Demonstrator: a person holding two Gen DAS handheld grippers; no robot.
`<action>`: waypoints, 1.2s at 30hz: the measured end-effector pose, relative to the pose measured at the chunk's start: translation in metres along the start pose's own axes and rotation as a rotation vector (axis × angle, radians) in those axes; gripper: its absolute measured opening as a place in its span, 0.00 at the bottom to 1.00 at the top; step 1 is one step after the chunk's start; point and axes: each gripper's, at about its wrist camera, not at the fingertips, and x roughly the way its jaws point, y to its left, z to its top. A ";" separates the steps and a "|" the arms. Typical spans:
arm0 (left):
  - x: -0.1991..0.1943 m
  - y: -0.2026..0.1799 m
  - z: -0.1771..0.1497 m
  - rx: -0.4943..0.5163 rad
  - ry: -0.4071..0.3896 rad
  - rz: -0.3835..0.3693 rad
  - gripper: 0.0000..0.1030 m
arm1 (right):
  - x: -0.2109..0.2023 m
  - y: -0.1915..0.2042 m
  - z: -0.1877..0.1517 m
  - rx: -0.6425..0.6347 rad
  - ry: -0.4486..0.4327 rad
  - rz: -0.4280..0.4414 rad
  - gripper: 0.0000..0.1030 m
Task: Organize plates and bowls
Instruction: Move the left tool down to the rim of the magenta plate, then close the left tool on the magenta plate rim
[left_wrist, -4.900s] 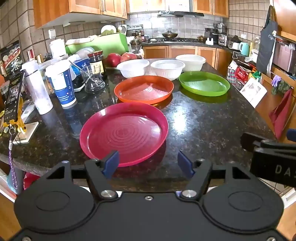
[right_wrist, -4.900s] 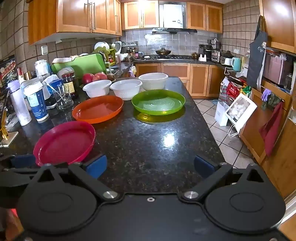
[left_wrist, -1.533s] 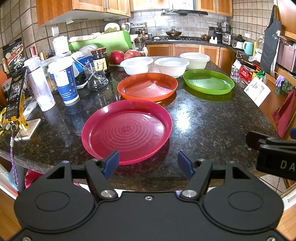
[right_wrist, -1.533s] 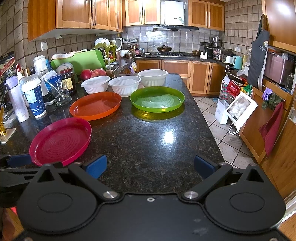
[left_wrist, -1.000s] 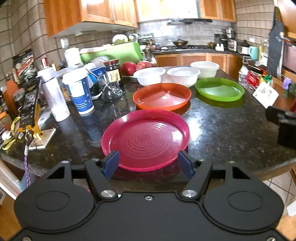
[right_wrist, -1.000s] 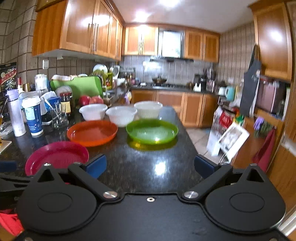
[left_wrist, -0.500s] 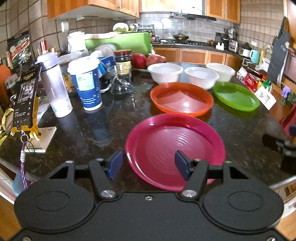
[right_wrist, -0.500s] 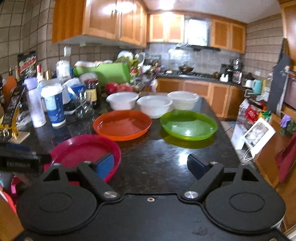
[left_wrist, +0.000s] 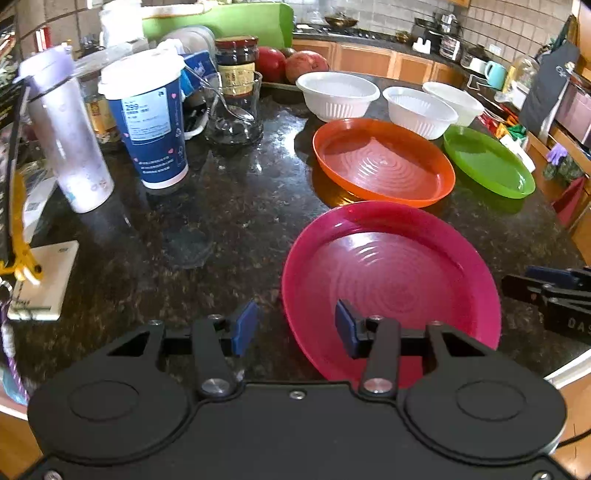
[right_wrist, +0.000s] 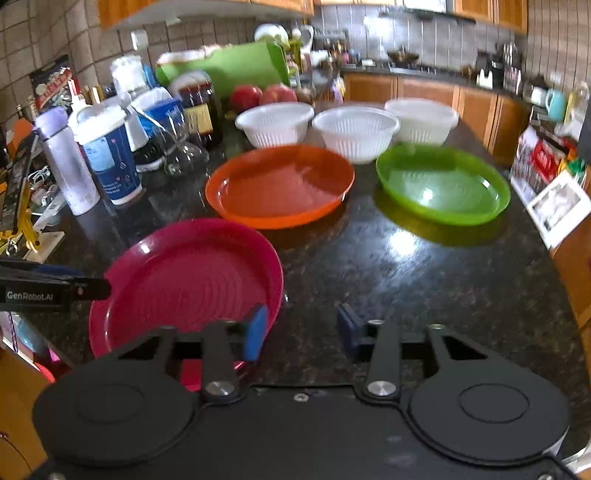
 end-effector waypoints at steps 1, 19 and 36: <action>0.002 0.002 0.001 0.004 0.008 -0.004 0.52 | 0.003 0.002 0.001 0.005 0.007 -0.006 0.38; 0.030 0.019 0.016 0.024 0.101 -0.068 0.49 | 0.028 0.007 0.011 0.070 0.108 0.012 0.24; 0.024 0.057 0.024 -0.009 0.091 -0.024 0.28 | 0.049 0.065 0.026 -0.015 0.121 0.079 0.18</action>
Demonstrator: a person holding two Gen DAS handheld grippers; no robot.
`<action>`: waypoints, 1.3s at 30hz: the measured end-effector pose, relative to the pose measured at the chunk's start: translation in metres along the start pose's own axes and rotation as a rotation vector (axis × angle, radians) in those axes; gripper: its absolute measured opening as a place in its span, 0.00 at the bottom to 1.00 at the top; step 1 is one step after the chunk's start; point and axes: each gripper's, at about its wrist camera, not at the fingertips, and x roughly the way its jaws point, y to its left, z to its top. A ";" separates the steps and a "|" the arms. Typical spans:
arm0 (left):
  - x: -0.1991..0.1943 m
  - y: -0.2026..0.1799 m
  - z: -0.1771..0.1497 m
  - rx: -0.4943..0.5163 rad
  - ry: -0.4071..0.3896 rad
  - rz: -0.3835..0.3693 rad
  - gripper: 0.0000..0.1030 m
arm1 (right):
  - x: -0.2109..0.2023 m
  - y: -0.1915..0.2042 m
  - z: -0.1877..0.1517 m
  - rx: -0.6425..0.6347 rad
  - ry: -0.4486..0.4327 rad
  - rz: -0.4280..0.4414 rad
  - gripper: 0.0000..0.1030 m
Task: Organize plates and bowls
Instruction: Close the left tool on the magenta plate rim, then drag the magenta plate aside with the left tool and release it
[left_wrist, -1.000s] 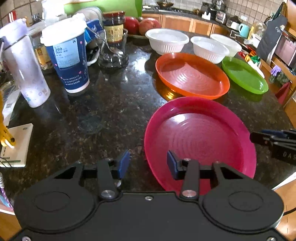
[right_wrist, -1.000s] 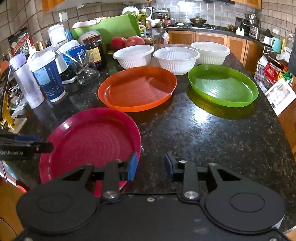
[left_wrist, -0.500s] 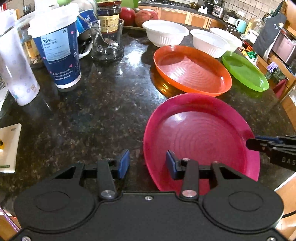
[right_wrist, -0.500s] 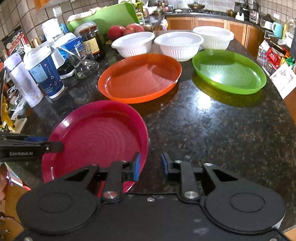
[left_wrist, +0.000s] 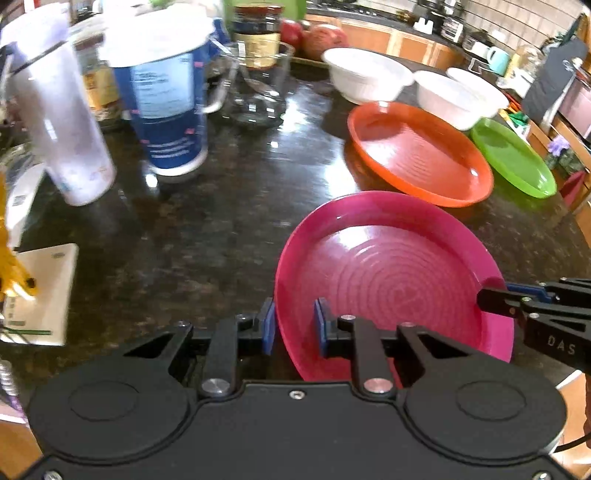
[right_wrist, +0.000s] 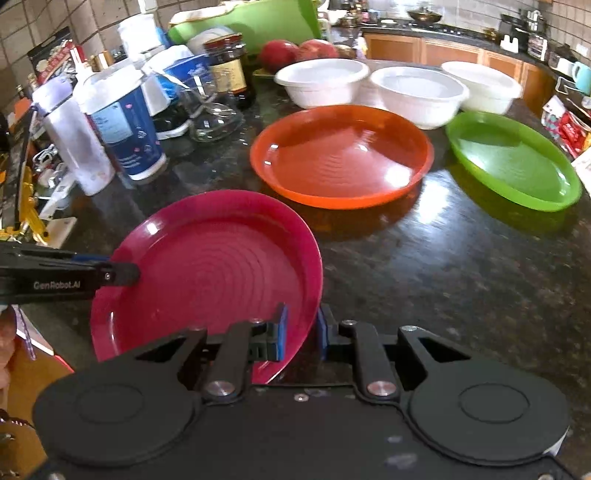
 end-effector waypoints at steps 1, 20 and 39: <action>-0.001 0.005 0.000 -0.004 -0.005 0.011 0.28 | 0.003 0.005 0.003 -0.006 0.000 0.007 0.18; -0.001 0.043 0.009 -0.021 -0.018 0.058 0.28 | 0.023 0.042 0.026 -0.045 -0.009 0.028 0.18; -0.010 0.053 0.010 0.001 -0.041 0.042 0.28 | 0.016 0.043 0.031 -0.032 -0.063 0.003 0.26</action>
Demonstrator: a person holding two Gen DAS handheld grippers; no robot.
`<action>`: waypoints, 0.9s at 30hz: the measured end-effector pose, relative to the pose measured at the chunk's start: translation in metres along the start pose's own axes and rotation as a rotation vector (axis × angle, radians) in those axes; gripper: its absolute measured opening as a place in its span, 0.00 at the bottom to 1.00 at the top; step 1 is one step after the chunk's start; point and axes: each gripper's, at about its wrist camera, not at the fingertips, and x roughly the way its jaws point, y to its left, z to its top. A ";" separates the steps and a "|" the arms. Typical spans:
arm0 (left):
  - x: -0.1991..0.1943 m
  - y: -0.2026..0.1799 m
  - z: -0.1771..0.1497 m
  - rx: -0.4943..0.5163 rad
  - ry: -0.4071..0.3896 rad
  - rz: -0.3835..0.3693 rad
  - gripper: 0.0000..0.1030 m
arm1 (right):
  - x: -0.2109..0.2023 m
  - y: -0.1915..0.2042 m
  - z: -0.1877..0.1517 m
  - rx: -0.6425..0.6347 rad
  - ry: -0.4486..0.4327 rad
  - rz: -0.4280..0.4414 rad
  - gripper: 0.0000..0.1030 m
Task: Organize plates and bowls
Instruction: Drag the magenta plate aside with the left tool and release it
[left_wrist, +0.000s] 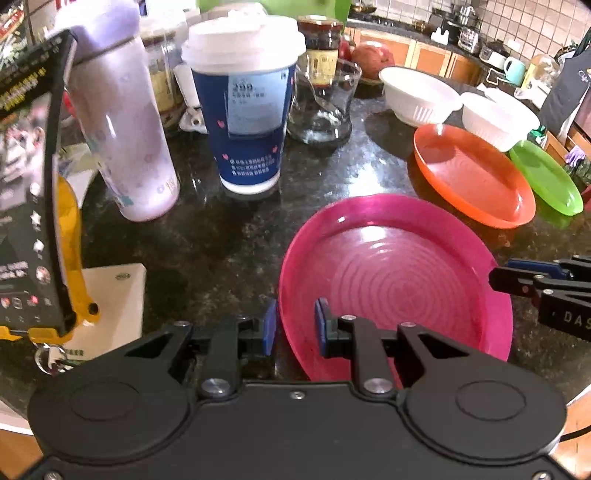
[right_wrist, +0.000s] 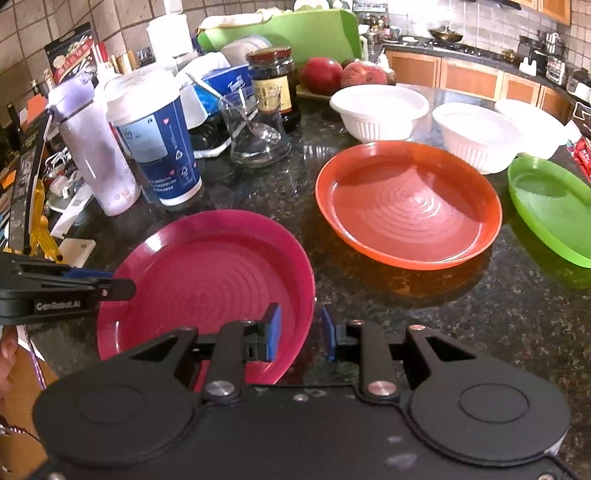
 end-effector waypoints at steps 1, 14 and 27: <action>-0.003 0.000 0.000 0.002 -0.011 0.007 0.28 | -0.002 -0.001 0.000 0.006 -0.007 -0.003 0.26; -0.008 -0.034 0.009 0.054 -0.080 -0.018 0.30 | -0.030 -0.033 -0.012 0.070 -0.089 -0.064 0.42; 0.000 -0.132 0.022 0.064 -0.100 -0.038 0.38 | -0.059 -0.135 -0.021 0.113 -0.122 -0.057 0.51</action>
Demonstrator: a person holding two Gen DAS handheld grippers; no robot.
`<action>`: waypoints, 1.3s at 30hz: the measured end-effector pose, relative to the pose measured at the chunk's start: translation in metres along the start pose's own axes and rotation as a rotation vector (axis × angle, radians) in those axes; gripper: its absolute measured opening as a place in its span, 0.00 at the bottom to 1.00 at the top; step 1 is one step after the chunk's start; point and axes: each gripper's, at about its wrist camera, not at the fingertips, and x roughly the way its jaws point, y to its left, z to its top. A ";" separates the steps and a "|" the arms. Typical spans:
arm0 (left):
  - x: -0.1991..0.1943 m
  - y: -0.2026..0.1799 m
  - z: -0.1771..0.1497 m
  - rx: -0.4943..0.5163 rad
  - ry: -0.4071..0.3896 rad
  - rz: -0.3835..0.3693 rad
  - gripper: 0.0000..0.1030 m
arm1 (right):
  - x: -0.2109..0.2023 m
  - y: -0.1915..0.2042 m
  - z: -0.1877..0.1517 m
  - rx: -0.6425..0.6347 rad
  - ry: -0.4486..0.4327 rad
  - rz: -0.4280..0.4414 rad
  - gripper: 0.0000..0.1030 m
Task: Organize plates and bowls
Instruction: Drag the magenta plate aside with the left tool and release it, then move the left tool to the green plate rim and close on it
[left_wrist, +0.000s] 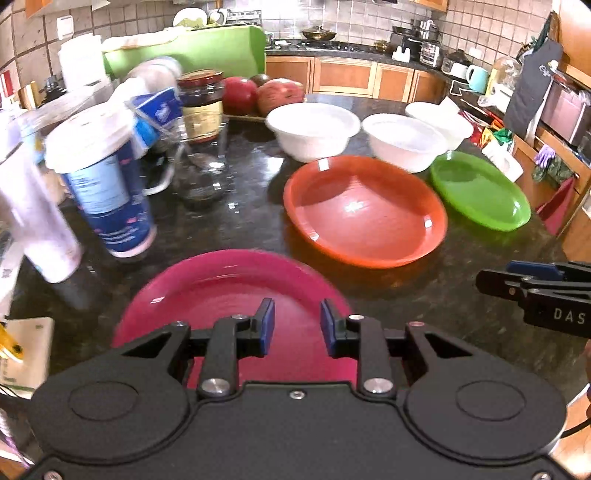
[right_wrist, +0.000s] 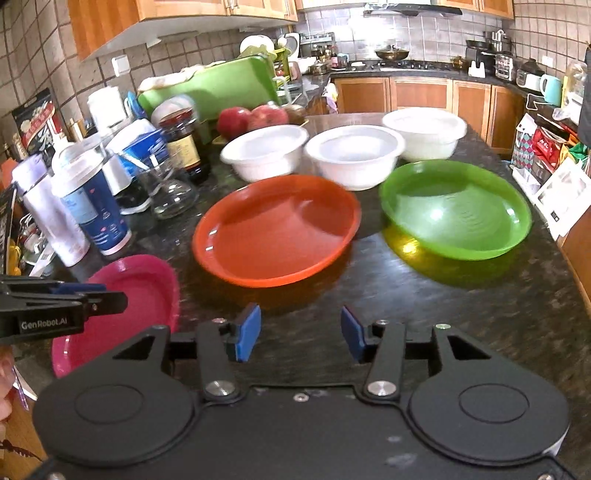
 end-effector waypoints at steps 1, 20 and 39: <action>0.002 -0.009 0.003 -0.011 0.002 0.000 0.40 | -0.002 -0.011 0.003 -0.002 -0.002 0.001 0.51; 0.053 -0.154 0.071 -0.030 -0.053 -0.003 0.43 | -0.010 -0.212 0.067 -0.011 -0.044 -0.009 0.55; 0.125 -0.184 0.096 -0.121 0.093 0.020 0.43 | 0.090 -0.240 0.118 -0.096 0.059 0.011 0.55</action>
